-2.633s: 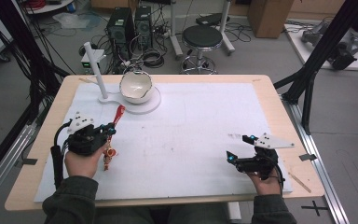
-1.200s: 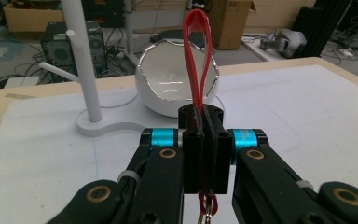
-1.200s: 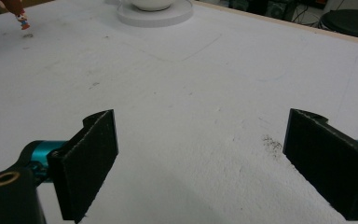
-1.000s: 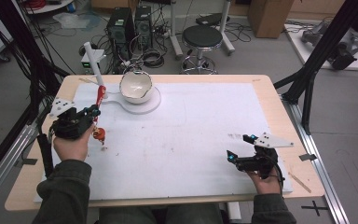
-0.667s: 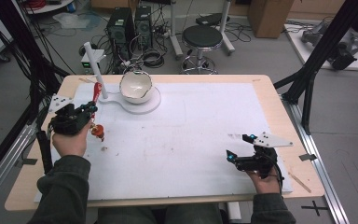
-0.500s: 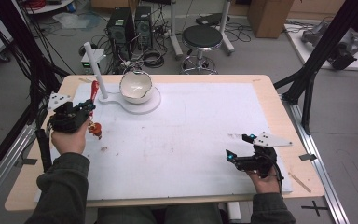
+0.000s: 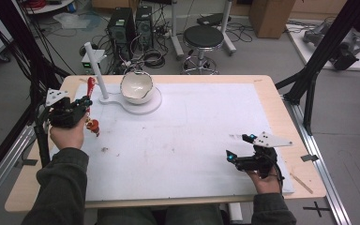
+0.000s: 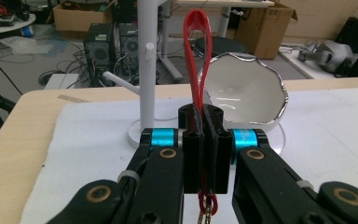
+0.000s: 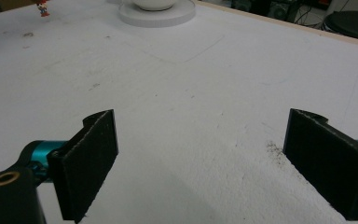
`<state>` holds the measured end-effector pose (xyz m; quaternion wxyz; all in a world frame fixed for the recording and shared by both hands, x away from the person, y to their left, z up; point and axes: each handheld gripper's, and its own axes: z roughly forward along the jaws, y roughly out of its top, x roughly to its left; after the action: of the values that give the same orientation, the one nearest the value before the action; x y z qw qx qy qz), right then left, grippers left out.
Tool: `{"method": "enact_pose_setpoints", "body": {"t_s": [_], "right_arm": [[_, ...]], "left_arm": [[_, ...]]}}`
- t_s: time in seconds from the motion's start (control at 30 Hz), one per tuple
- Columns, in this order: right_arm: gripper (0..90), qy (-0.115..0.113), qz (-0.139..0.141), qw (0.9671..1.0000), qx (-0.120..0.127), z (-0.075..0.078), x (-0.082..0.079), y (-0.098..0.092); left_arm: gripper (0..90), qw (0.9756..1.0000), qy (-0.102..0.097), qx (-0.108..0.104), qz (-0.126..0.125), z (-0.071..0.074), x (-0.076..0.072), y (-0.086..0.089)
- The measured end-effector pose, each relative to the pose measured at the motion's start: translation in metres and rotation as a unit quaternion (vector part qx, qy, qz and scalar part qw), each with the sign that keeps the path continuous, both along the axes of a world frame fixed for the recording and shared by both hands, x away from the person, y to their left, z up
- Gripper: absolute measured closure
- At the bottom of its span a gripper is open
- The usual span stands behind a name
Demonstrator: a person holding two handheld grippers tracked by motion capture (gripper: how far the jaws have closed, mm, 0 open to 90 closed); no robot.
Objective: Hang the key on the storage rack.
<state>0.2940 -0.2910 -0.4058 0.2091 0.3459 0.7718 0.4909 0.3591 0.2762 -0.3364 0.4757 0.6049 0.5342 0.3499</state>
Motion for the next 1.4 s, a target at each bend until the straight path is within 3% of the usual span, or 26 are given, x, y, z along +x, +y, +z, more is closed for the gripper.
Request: {"method": "enact_pose_setpoints", "body": {"t_s": [0.43, 1.4], "right_arm": [[9.1, 0.001, -0.001, 1.0000, -0.001, -0.001, 0.001, 0.000], [9.1, 0.004, -0.002, 1.0000, -0.001, -0.001, 0.001, 0.000]], "left_arm": [[86.5, 0.9997, 0.010, 0.012, 0.016, 0.003, 0.019, 0.014], [86.5, 0.9991, 0.032, 0.016, 0.022, -0.004, 0.046, 0.011]]}}
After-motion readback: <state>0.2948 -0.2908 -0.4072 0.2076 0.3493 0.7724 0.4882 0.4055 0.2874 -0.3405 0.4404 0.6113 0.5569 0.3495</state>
